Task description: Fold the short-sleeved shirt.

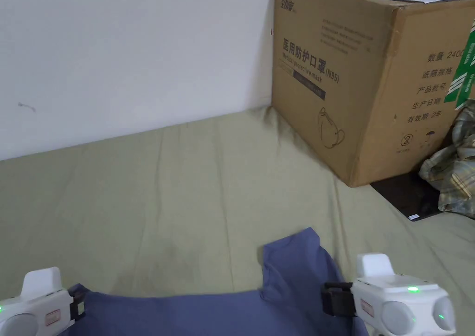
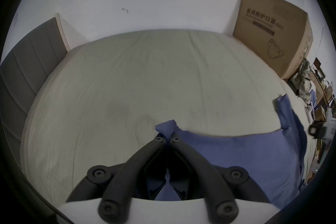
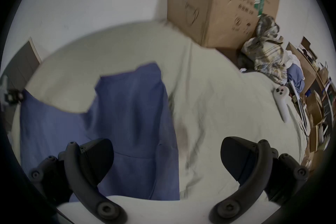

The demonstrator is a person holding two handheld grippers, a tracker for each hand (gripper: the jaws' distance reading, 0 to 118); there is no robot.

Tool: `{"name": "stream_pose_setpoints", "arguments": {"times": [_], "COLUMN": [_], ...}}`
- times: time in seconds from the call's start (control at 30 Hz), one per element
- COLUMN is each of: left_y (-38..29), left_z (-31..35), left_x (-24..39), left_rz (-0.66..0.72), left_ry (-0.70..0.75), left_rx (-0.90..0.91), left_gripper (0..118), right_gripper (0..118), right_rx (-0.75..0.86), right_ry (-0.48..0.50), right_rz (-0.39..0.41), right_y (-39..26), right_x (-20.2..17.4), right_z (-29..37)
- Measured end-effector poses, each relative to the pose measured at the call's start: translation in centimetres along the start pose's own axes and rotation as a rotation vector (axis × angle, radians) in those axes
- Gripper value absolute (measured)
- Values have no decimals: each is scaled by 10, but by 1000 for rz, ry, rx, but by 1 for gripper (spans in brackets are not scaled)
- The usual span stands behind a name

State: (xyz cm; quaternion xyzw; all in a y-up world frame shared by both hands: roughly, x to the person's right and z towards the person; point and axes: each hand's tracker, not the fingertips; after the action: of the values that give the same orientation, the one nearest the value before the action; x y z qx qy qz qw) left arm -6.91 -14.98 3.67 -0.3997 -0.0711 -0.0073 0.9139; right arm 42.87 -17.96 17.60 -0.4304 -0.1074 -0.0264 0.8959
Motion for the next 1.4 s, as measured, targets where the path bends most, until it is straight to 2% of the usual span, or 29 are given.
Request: {"name": "stream_pose_setpoints", "arguments": {"times": [0.03,0.07,0.13,0.17,0.2,0.23,0.27,0.33,0.37,0.63,0.83,0.97,1.1,1.27,1.4], "left_y": [1,3,5,5,4,3,2,-1,-2,-3,43,95,148,205,239], "left_z": [7,13,23,27,33,38,42,52,57,130,206,255,302,331,344], "left_x": [-1,-1,-3,-3,-1,0,-1,0,0,-10,-28,-44,-57,-77,-83], "left_rz": [2,9,17,20,22,27,31,40,46,85,92,117,144,160,155], "left_ry": [-7,-13,-24,-25,-25,-27,-27,-25,-21,-11,37,73,90,113,133], "left_rx": [5,14,24,29,32,36,38,43,46,142,298,415,539,642,711], "left_gripper": [0,0,0,0,0,0,0,0,0,0,0,0,0,0,0], "right_gripper": [110,97,53,38,28,5,3,3,3,3,3,3,3,3,3], "right_rx": [-48,-85,-119,-159,-171,-140,-123,-88,-67,188,407,545,659,776,842], "right_ry": [-1,1,-4,-17,5,81,28,63,28,86,157,181,233,279,281], "right_rz": [22,40,16,11,-2,-46,-43,-13,21,123,99,105,73,39,47], "right_y": [0,-1,-4,-5,-7,-9,-10,-7,-5,32,101,159,215,277,319], "right_x": [-1,-1,0,0,1,1,3,1,0,-4,-13,-26,-39,-50,-57], "right_z": [-12,-22,-38,-44,-45,-39,-38,-25,-18,88,169,215,259,300,313]}}
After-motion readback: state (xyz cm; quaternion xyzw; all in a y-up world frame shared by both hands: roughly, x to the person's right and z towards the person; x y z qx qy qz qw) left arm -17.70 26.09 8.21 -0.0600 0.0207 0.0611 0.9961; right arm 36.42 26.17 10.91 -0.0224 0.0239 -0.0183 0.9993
